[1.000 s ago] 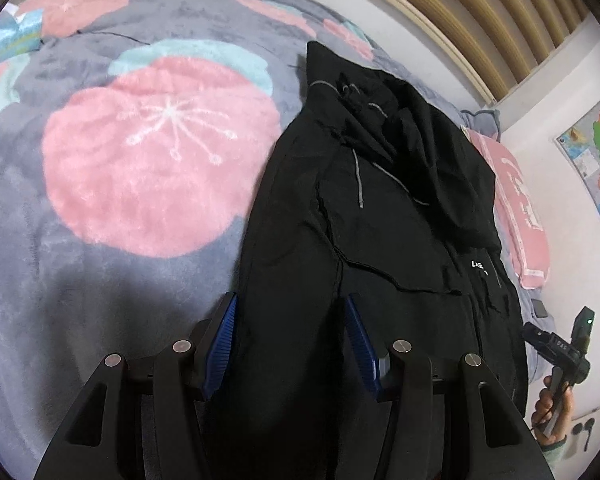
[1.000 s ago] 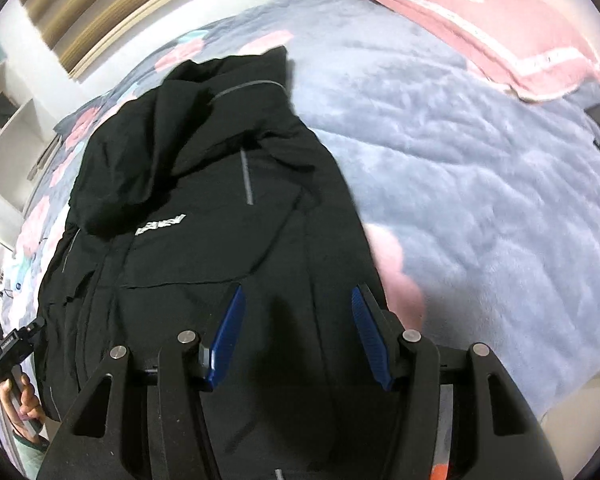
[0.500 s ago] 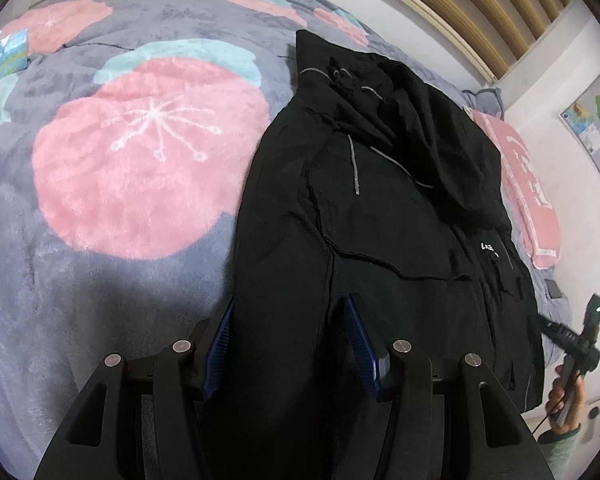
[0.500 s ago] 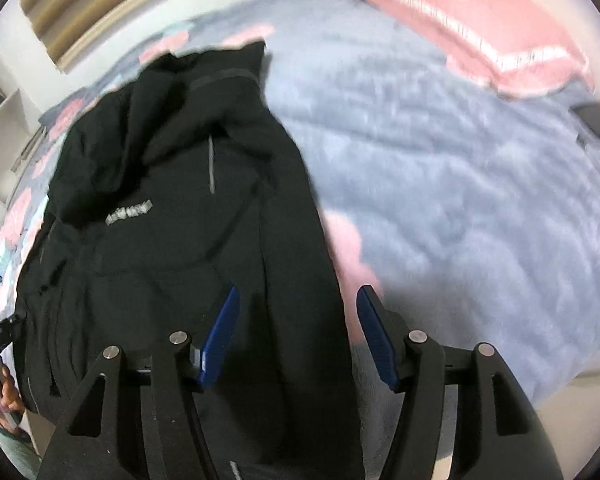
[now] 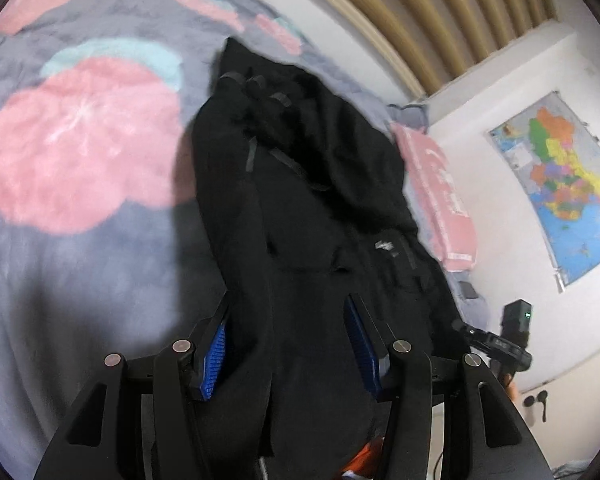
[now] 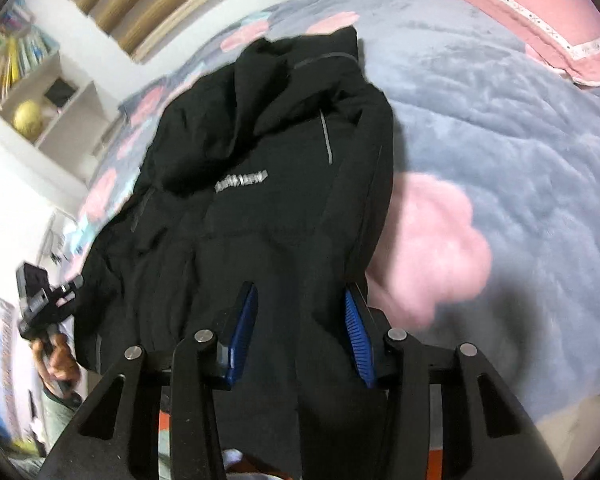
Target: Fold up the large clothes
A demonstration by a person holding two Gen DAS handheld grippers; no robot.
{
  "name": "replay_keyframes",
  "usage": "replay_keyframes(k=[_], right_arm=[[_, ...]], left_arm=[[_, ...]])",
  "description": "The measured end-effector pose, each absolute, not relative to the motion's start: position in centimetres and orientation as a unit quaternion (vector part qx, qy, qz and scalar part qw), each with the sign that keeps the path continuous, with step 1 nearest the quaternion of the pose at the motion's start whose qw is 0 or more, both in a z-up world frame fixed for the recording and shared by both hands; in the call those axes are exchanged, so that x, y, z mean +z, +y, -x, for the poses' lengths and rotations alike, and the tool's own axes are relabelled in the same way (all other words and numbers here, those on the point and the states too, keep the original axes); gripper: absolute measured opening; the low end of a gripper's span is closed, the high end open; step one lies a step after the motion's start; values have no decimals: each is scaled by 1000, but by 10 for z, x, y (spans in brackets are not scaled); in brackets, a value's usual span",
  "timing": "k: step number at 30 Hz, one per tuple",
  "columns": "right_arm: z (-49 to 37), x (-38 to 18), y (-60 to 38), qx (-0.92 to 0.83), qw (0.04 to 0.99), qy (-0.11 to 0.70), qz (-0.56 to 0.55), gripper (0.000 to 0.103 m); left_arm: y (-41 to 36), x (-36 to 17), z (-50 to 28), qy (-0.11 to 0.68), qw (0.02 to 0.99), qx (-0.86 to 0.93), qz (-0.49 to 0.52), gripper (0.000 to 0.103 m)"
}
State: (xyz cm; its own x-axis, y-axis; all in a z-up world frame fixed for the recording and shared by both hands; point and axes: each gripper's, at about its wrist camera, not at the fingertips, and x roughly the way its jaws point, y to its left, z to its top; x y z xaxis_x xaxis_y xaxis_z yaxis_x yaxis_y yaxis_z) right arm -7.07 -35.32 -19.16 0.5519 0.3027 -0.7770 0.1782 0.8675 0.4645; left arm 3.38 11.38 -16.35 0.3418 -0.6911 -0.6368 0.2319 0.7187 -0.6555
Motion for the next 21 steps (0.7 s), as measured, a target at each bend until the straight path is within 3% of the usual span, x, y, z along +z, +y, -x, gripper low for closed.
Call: replay_keyframes(k=[8,15,21], right_arm=[[100,-231,-340,31,814,538,-216,50],[110,-193,-320,117,839,476,-235,48],[103,-227,-303,94,819,526,-209,50]], left_arm=[[128,-190,17,525,774,-283,212,54],[123,-149,24,458,771,-350,269,51],[101,-183,22,523,776,-295,191,51]])
